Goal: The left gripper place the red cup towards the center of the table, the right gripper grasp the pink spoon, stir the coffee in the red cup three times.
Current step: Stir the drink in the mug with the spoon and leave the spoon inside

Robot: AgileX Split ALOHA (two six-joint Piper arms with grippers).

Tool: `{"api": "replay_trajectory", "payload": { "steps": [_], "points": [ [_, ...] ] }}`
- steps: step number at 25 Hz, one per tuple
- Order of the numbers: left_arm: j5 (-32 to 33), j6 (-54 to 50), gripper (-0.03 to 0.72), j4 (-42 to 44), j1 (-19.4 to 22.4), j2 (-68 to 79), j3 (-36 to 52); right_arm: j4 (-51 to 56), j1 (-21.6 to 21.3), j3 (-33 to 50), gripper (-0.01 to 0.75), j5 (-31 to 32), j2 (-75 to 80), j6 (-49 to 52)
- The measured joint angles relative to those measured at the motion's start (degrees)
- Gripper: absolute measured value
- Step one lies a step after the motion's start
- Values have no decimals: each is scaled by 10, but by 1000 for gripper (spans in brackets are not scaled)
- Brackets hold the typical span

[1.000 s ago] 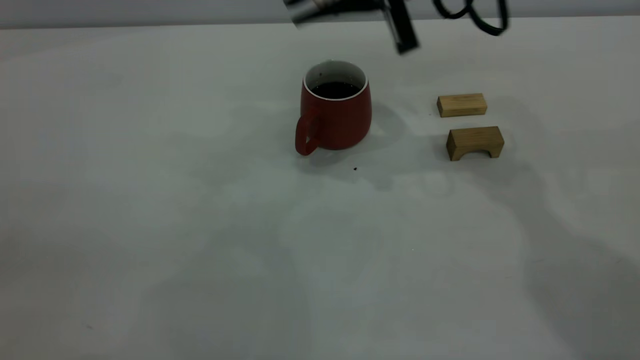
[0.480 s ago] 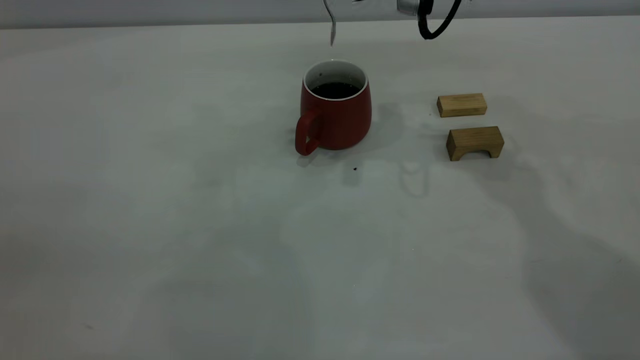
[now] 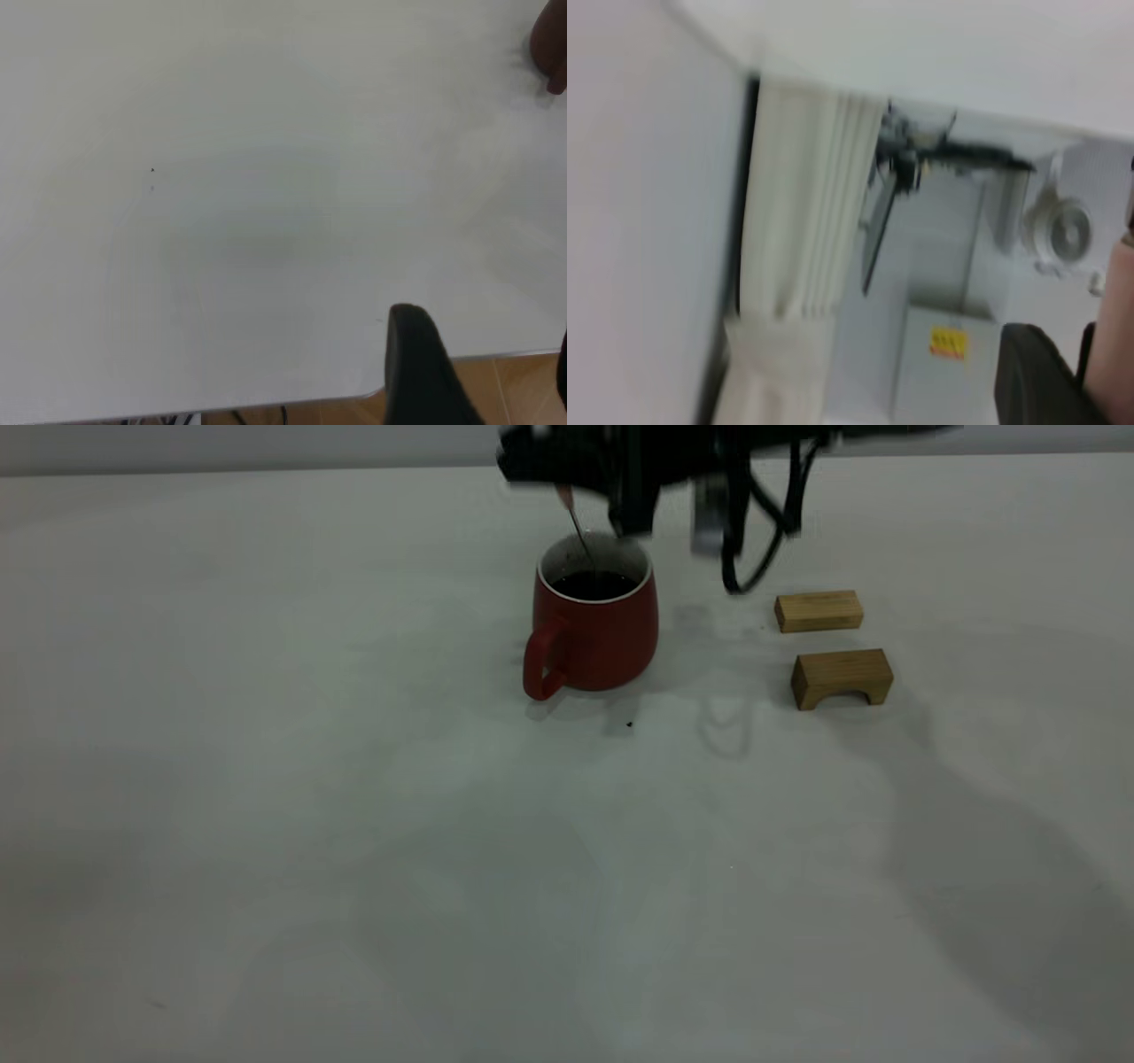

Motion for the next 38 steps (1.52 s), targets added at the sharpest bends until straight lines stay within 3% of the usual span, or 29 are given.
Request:
{"api": "replay_trajectory", "payload": {
  "steps": [7, 11, 15, 21, 25, 31, 38],
  "points": [
    [0, 0, 446, 0, 0, 0, 0, 3, -5, 3, 120, 5, 19, 0],
    [0, 0, 446, 0, 0, 0, 0, 2, 9, -47, 120, 46, 52, 1],
    [0, 0, 446, 0, 0, 0, 0, 2, 6, -84, 120, 49, 68, -2],
    [0, 0, 446, 0, 0, 0, 0, 3, -24, -36, 120, 25, 45, -21],
    [0, 0, 446, 0, 0, 0, 0, 3, -21, 10, 120, 30, 24, -21],
    [0, 0, 446, 0, 0, 0, 0, 3, 9, -50, 120, 52, 60, -21],
    [0, 0, 446, 0, 0, 0, 0, 4, -30, -45, 120, 53, 59, -31]
  ]
}}
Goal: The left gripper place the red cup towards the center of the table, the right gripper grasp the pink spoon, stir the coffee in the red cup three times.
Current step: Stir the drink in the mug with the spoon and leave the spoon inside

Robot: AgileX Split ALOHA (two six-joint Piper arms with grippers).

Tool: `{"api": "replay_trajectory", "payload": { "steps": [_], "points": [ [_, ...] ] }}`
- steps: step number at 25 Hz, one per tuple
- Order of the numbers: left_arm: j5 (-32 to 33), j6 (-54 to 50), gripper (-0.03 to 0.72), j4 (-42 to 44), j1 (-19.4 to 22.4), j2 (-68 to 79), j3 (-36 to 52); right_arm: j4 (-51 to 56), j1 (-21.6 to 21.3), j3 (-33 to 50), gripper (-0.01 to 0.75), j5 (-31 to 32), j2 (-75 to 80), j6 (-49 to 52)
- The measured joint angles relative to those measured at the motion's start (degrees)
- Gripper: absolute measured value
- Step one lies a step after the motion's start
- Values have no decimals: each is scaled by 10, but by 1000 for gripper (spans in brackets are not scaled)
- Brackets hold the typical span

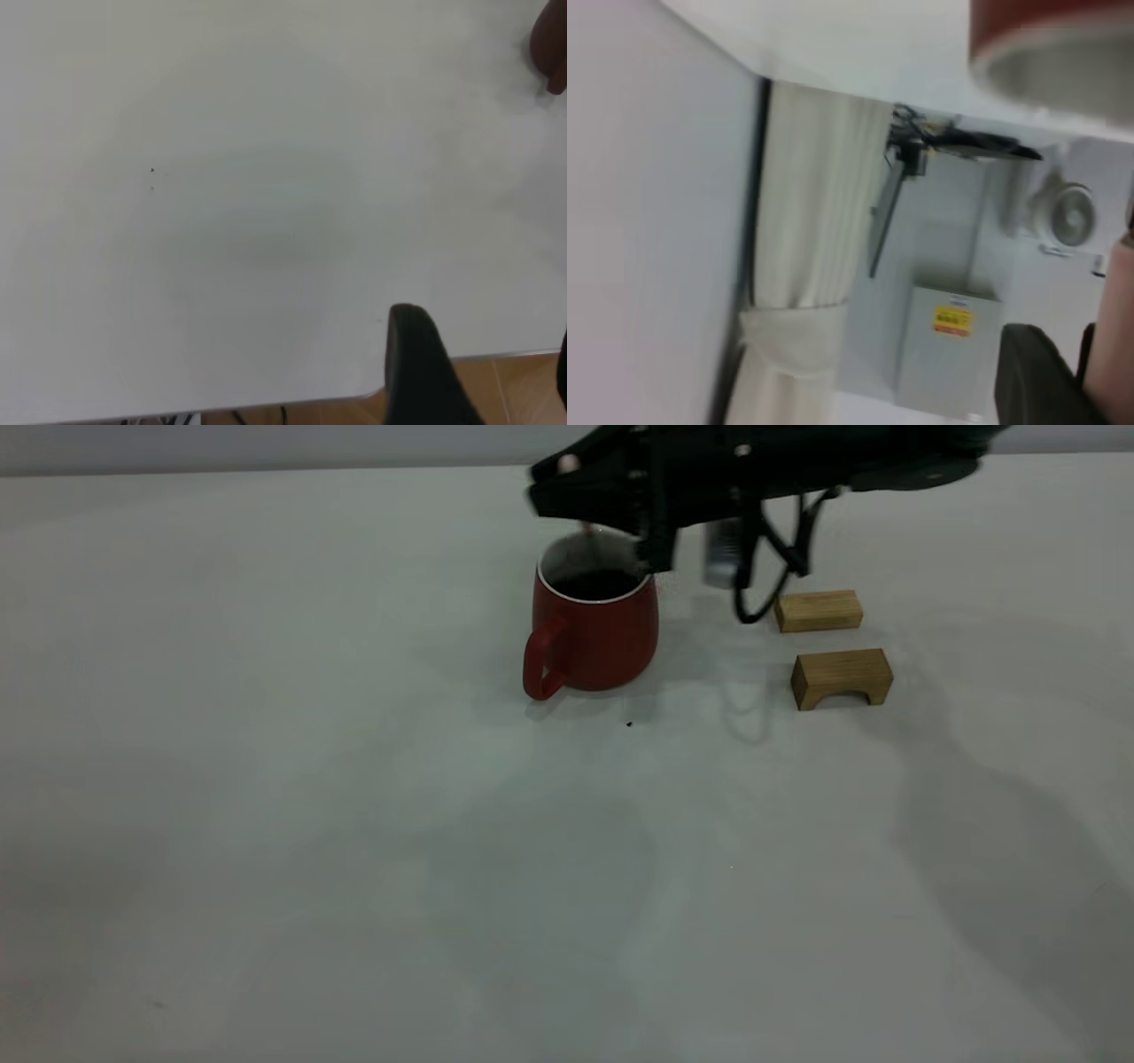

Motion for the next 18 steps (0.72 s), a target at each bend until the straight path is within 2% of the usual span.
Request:
{"api": "replay_trajectory", "payload": {
  "steps": [4, 7, 13, 18],
  "points": [
    [0, 0, 446, 0, 0, 0, 0, -1, -7, 69, 120, -9, -32, -4],
    [0, 0, 446, 0, 0, 0, 0, 0, 6, 79, 120, -9, -36, -4],
    [0, 0, 446, 0, 0, 0, 0, -2, 34, -2, 120, -2, 2, -4],
    [0, 0, 446, 0, 0, 0, 0, -1, 12, -24, 120, 0, 11, 10]
  ]
}}
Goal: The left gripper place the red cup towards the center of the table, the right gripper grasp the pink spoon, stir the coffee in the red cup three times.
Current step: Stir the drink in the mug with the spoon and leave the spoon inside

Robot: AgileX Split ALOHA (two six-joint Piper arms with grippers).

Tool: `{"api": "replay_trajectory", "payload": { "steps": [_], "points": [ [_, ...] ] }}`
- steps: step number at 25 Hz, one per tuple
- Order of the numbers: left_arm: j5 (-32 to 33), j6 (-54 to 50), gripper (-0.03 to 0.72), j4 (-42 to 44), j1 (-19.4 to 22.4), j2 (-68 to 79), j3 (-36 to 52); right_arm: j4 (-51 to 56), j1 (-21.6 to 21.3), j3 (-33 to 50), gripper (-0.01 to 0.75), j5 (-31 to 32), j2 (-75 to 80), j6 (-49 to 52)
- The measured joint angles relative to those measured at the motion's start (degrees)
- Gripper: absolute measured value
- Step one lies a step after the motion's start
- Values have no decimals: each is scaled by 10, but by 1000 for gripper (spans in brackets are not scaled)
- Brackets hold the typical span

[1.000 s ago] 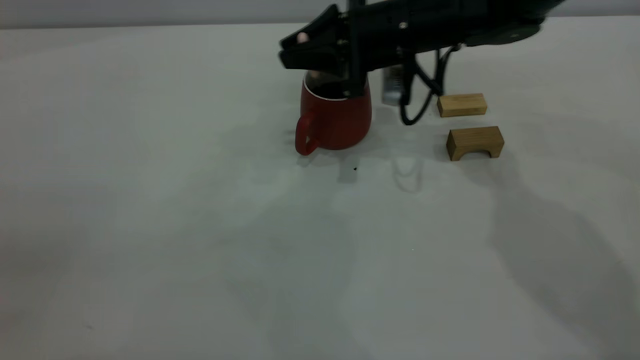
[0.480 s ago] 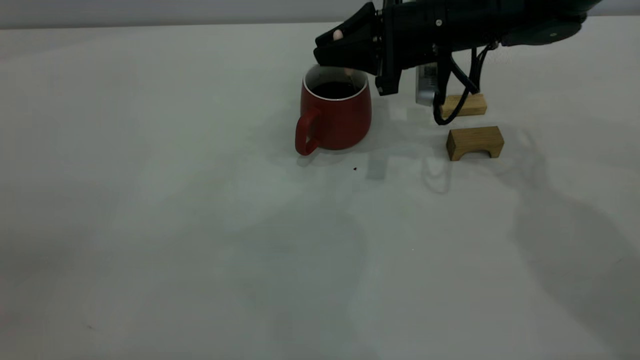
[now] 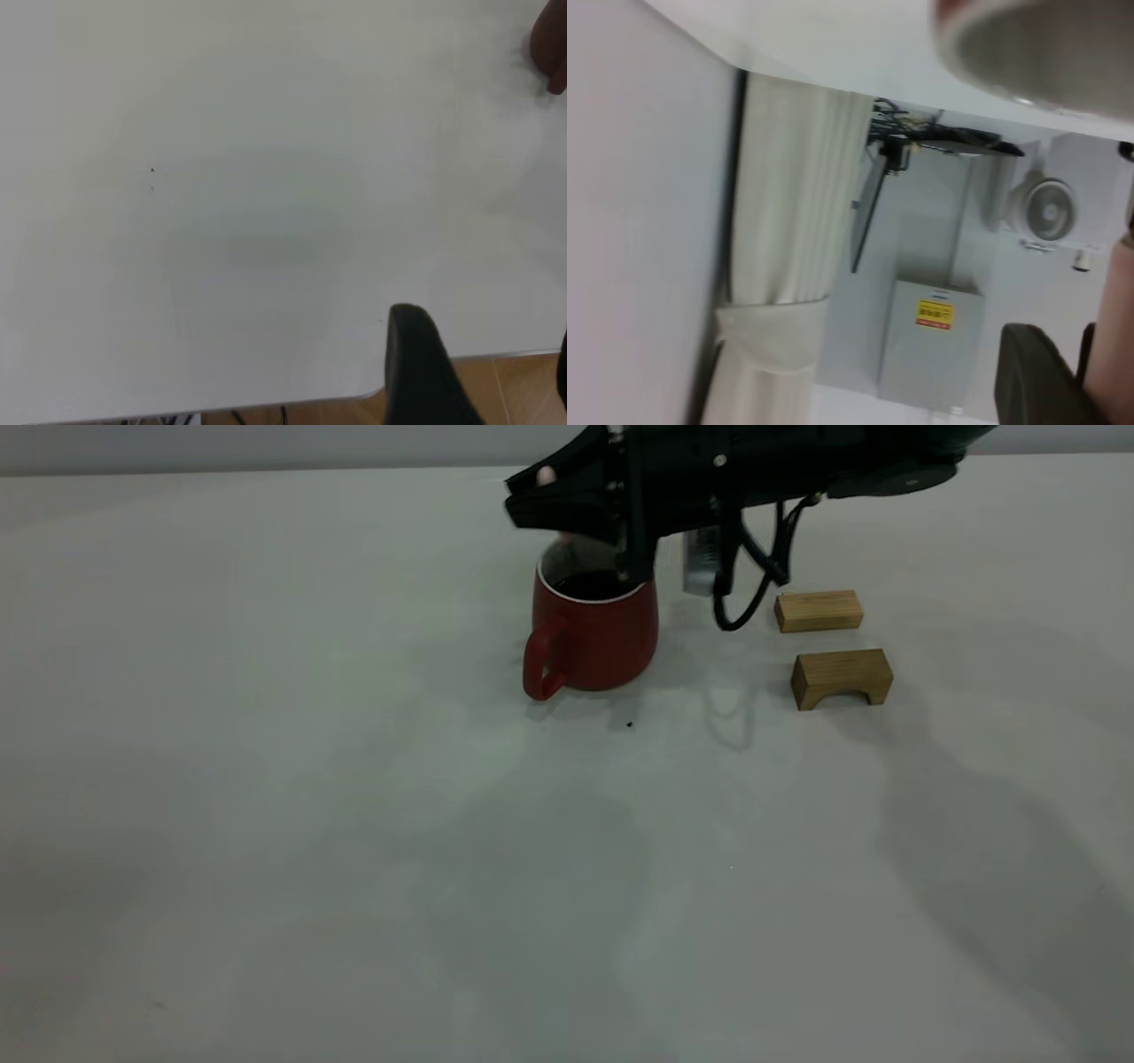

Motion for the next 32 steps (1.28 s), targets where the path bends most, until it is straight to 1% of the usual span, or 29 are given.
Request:
{"api": "replay_trajectory", "payload": {
  "steps": [4, 9, 12, 14, 15, 16, 18, 20, 22, 24, 26, 28, 30, 32],
  "points": [
    [0, 0, 446, 0, 0, 0, 0, -2, -14, 0, 120, 7, 0, -1],
    [0, 0, 446, 0, 0, 0, 0, -8, -13, 0, 120, 57, 0, -1],
    [0, 0, 446, 0, 0, 0, 0, -14, -13, 0, 124, 61, 0, -1],
    [0, 0, 446, 0, 0, 0, 0, -15, -13, 0, 144, 61, 0, 0],
    [0, 0, 446, 0, 0, 0, 0, -15, -13, 0, 172, 61, 0, 1],
    [0, 0, 446, 0, 0, 0, 0, -15, -13, 0, 217, 61, 0, 3],
    [0, 0, 446, 0, 0, 0, 0, -21, -13, 0, 327, 61, 0, 17],
    [0, 0, 446, 0, 0, 0, 0, -40, -13, 0, 464, 61, 0, 36],
    [0, 0, 446, 0, 0, 0, 0, -72, -13, 0, 575, 63, 0, 42],
    [0, 0, 446, 0, 0, 0, 0, -123, -13, 0, 654, 63, -7, 39],
    [0, 0, 446, 0, 0, 0, 0, -196, -13, 0, 679, 64, -21, 24],
    [0, 0, 446, 0, 0, 0, 0, -262, -13, 0, 673, 66, -42, 12],
    [0, 0, 446, 0, 0, 0, 0, -330, -13, 0, 644, 71, -61, -8],
    [0, 0, 446, 0, 0, 0, 0, -401, -12, 0, 594, 74, -78, -27]
  ]
}}
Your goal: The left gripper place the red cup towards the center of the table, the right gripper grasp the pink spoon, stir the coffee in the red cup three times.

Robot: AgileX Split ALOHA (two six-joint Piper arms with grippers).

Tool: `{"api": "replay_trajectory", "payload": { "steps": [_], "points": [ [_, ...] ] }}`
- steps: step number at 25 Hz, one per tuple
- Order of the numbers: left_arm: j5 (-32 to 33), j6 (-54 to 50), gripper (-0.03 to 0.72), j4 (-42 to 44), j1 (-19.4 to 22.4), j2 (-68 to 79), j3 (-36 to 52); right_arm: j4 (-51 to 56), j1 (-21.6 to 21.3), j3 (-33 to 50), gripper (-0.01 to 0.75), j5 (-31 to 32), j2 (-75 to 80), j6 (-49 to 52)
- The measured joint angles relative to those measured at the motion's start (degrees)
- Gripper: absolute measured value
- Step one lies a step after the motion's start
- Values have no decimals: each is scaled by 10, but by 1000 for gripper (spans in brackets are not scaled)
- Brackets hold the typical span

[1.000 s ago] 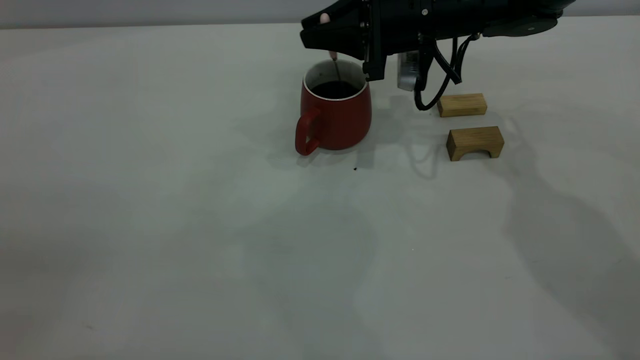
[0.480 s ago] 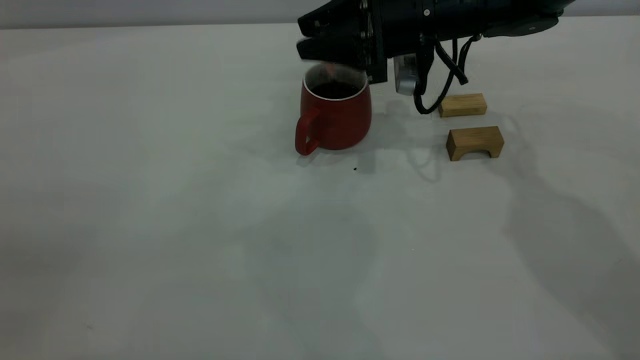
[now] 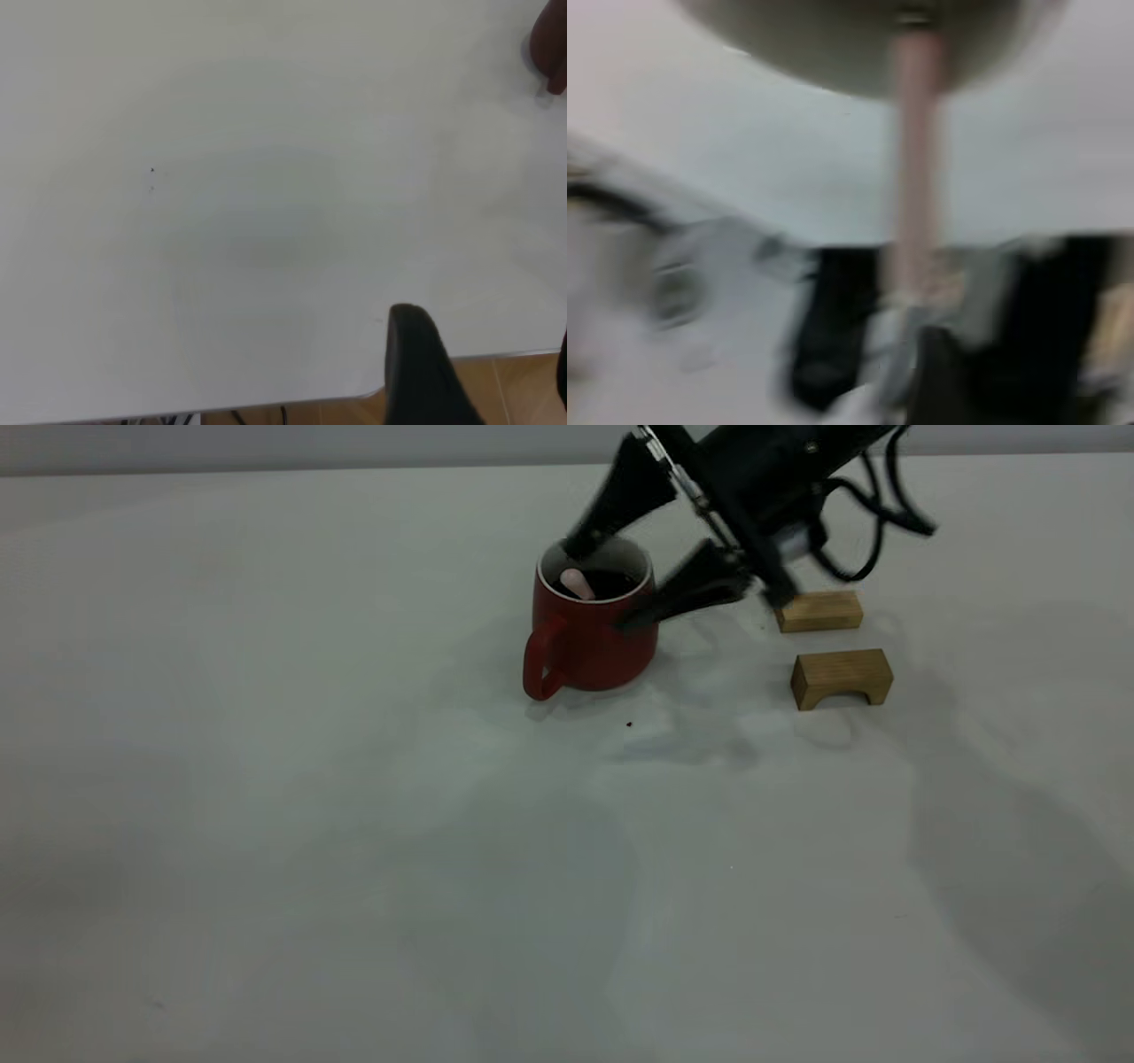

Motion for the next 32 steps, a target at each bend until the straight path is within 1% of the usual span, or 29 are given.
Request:
{"api": "replay_trajectory", "payload": {
  "steps": [2, 8, 13, 15, 19, 21, 23, 26, 28, 32],
  "points": [
    [0, 0, 446, 0, 0, 0, 0, -71, 3, 0, 532, 2, -17, -5],
    [0, 1, 446, 0, 0, 0, 0, -185, 4, 0, 371, 6, -72, -9],
    [0, 1, 446, 0, 0, 0, 0, -246, 4, 0, 252, 12, -164, -9],
    [0, 1, 446, 0, 0, 0, 0, -251, 4, 1, 220, 15, -212, -9],
    [0, 1, 446, 0, 0, 0, 0, -242, 4, 1, 196, 23, -317, -10],
    [0, 1, 446, 0, 0, 0, 0, -244, 4, 1, 196, 29, -359, -50],
    [0, 1, 446, 0, 0, 0, 0, -270, 4, 1, 196, 32, -390, -135],
    [0, 1, 446, 0, 0, 0, 0, -306, 6, 1, 196, 34, -426, -207],
    [0, 1, 446, 0, 0, 0, 0, -334, 9, 1, 197, 37, -446, -226],
    [0, 1, 446, 0, 0, 0, 0, -417, 11, 1, 203, 41, -483, -229]
  ]
}}
